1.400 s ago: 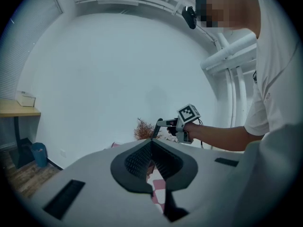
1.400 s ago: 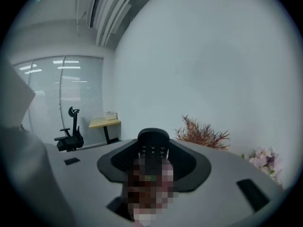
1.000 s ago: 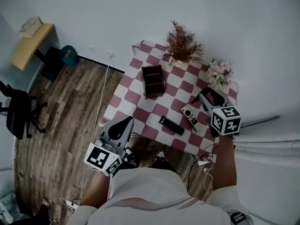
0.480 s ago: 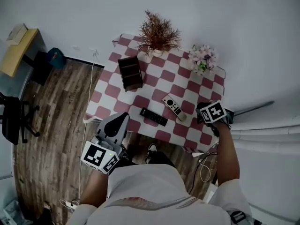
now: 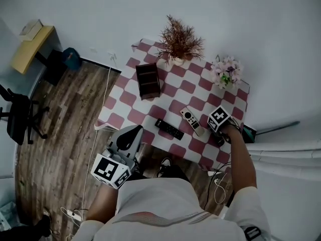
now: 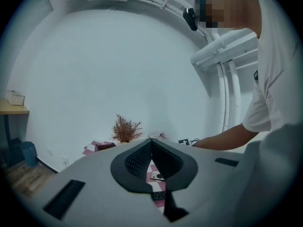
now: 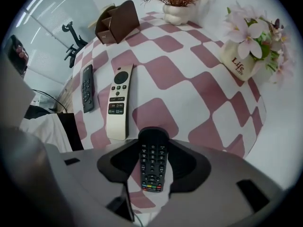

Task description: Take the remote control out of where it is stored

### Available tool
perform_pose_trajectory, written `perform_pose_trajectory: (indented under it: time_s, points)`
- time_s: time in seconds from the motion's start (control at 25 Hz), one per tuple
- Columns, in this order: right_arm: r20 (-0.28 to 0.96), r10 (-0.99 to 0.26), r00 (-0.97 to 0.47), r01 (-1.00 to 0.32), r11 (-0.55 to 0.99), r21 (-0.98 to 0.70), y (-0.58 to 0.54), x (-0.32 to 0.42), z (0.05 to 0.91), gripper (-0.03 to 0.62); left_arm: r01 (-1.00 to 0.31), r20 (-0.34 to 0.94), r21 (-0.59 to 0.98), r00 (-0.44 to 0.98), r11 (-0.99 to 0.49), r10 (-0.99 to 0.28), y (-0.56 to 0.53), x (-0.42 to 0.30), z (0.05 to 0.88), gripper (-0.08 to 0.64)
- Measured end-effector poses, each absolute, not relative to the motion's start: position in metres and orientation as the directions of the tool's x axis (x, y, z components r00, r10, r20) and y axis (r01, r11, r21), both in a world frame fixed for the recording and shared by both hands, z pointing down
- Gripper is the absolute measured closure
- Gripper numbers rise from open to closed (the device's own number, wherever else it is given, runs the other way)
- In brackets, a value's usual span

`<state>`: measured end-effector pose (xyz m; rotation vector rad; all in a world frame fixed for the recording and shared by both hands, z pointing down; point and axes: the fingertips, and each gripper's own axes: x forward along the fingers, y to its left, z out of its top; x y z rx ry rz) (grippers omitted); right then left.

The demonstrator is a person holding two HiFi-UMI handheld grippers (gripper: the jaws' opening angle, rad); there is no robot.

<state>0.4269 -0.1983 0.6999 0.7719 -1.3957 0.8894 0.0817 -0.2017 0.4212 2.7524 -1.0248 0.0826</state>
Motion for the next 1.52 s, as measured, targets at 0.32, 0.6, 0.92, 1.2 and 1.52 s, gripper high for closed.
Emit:
perform_pose_trajectory:
  time_s: [0.32,0.6,0.92,1.2,1.52]
  points:
    - [0.997,0.078,-0.021,-0.869,0.491,-0.057,-0.194,0.421,0.714,0.391,-0.682,0.127,0.167,0.731,-0.712,-0.67,-0.205,0.064,0.42,0.552]
    - [0.998,-0.061,-0.03,-0.898,0.439,0.0,-0.201,0.423,0.696,0.39,-0.678,0.121,0.158,0.735,-0.718,-0.668,-0.208,0.054,0.414,0.552]
    - [0.851,-0.502,-0.156,-0.956,0.293,-0.003,-0.231,0.382,0.586,0.477,-0.66,0.097,0.137,0.751,-0.739,-0.653,-0.21,0.043,0.399,0.552]
    - [0.473,-0.817,-0.33,-0.942,0.318,-0.108,-0.236,0.293,0.467,0.558,-0.639,0.067,0.125,0.768,-0.759,-0.637,-0.213,0.035,0.388,0.552]
    - [0.154,-0.9,-0.409,-0.91,0.389,-0.142,-0.218,0.197,0.401,0.575,-0.632,0.023,0.111,0.773,-0.767,-0.634,-0.212,0.023,0.375,0.552]
